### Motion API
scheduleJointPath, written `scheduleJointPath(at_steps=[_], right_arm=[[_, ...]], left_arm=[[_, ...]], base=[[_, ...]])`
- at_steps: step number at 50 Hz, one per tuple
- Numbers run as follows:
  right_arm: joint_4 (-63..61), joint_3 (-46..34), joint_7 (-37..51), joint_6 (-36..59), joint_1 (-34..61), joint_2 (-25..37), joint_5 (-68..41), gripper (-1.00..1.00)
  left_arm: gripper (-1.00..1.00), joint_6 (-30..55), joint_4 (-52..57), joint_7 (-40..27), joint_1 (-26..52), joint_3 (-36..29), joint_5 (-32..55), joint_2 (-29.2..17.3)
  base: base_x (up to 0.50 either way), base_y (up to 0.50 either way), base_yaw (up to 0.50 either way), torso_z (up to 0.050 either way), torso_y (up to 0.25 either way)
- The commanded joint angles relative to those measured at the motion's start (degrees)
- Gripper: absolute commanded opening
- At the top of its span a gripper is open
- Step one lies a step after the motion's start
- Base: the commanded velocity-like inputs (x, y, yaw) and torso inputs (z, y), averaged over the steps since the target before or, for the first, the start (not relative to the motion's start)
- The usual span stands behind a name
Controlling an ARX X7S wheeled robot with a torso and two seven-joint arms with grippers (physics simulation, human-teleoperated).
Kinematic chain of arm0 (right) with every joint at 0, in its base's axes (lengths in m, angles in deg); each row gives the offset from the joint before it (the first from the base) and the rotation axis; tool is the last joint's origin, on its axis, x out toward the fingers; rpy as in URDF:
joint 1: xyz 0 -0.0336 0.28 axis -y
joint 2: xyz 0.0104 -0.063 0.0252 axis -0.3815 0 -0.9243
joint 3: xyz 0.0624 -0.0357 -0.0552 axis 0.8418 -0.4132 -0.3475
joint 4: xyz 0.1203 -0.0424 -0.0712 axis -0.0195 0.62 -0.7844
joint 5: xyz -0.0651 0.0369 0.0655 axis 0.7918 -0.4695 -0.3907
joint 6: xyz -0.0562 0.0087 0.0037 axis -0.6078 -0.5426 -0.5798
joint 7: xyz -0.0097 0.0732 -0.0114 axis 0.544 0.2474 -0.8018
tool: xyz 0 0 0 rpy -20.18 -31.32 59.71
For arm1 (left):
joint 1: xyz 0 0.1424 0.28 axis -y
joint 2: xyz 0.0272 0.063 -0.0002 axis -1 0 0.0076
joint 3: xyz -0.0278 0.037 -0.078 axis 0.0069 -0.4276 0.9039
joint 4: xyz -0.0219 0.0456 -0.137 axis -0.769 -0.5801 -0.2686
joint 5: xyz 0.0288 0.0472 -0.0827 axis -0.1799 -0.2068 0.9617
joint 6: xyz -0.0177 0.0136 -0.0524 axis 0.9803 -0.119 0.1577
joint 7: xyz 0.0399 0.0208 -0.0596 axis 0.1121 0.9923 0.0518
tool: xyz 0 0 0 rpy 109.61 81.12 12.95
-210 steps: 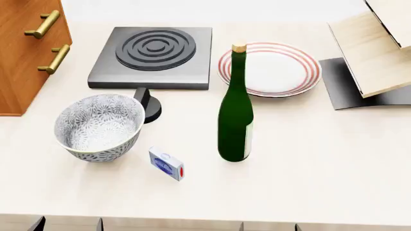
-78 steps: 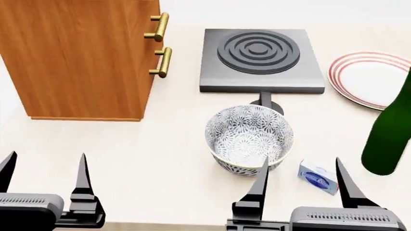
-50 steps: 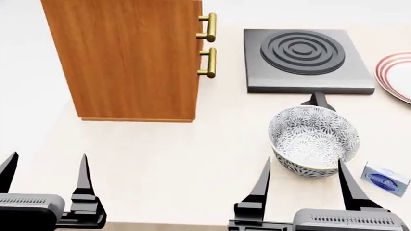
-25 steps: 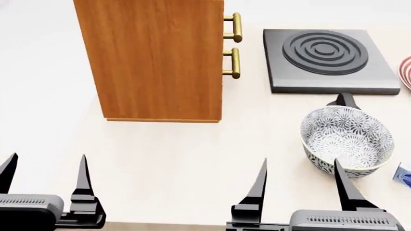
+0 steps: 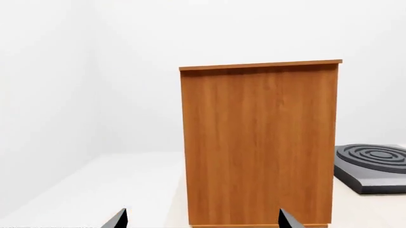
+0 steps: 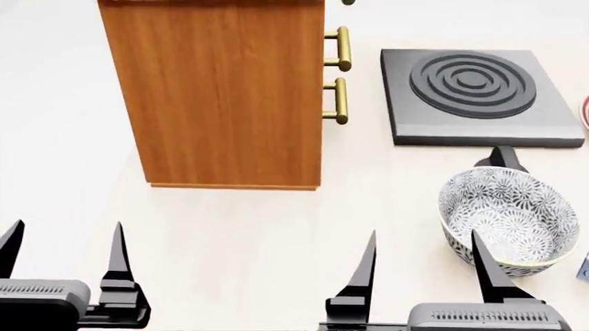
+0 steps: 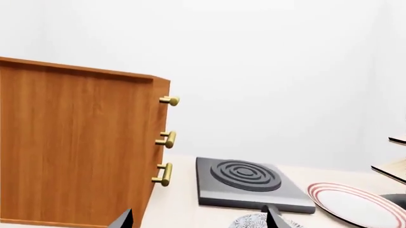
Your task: Put the bowl on the top of the cabinet.
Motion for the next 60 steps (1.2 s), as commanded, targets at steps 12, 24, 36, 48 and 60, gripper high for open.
scheduleJointPath(at_steps=[12,24,36,48,60], right_arm=[[-0.26,-1.2,0.61,-0.35,-0.51,0.99,0.08,1.0],[0.44,-1.38,1.17,-0.68,-0.37,1.04,-0.16,1.0],[0.62,-1.78,2.21,-2.05,-0.77,1.55,0.89,1.0],[0.1,-1.89,2.23,0.13,-0.26,1.74,-0.13,1.0],[0.41,-1.78,3.01,-1.15,-0.51,1.87,-0.08,1.0]], left_arm=[[1.0,-0.09,0.13,-0.76,0.03,-0.28,0.8,-0.47],[1.0,-0.56,-0.42,-1.07,0.06,-0.49,1.06,-0.71],[1.0,-0.76,-0.61,-1.41,0.11,-0.74,1.34,-0.93],[1.0,-0.96,-0.75,-1.74,0.1,-0.99,1.58,-1.18],[1.0,-1.2,-0.89,-2.02,0.11,-1.19,1.88,-1.43]], base=[[0.06,0.0,0.0,0.0,0.0],[0.5,0.0,0.0,0.0,0.0],[0.14,0.0,0.0,0.0,0.0],[0.24,0.0,0.0,0.0,0.0],[0.45,0.0,0.0,0.0,0.0]])
